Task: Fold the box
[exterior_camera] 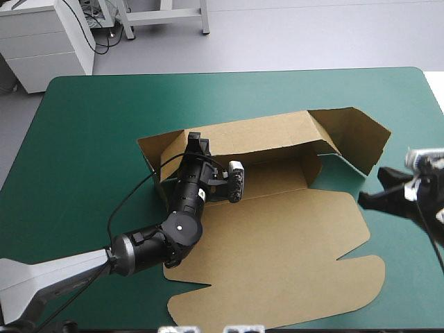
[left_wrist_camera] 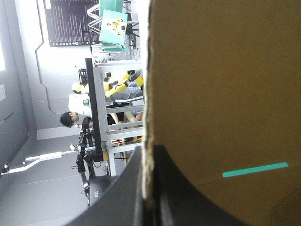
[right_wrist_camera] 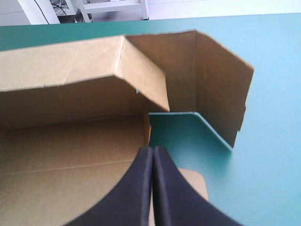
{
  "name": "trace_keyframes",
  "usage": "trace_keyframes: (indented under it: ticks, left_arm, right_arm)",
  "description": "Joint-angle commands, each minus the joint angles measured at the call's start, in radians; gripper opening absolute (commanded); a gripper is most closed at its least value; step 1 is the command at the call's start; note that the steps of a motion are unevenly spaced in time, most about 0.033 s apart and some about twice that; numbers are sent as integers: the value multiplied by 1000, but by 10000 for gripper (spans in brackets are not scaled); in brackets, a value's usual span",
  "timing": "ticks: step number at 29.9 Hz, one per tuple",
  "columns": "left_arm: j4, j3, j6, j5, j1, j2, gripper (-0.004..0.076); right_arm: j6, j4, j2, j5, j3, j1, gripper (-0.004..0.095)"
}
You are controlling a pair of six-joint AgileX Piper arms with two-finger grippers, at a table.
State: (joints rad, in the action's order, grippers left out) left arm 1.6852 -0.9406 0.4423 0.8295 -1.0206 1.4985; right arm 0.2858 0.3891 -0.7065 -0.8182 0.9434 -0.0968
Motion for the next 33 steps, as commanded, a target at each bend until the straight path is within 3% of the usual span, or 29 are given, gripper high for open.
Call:
trace_keyframes:
  ticks: [1, 6, 18, 24, 33]
  left_arm:
    - [146, -26, 15, 35, -1, -40, -8]
    - [146, -26, 15, 35, -1, -40, -8]
    - [146, -26, 15, 28, -3, -40, -8]
    - [146, -26, 15, 28, -3, -40, -8]
    - [142, -26, 15, 28, -3, -40, -8]
  right_arm:
    - [34, 16, -184, 28, 202, 4, -12]
    - [34, 16, -427, -85, 441, 4, -14]
    - [25, 45, -897, -116, 854, 4, -14]
    - [33, 148, -1050, -122, 937, 4, -14]
    - [33, 134, -1115, -158, 948, 4, -14]
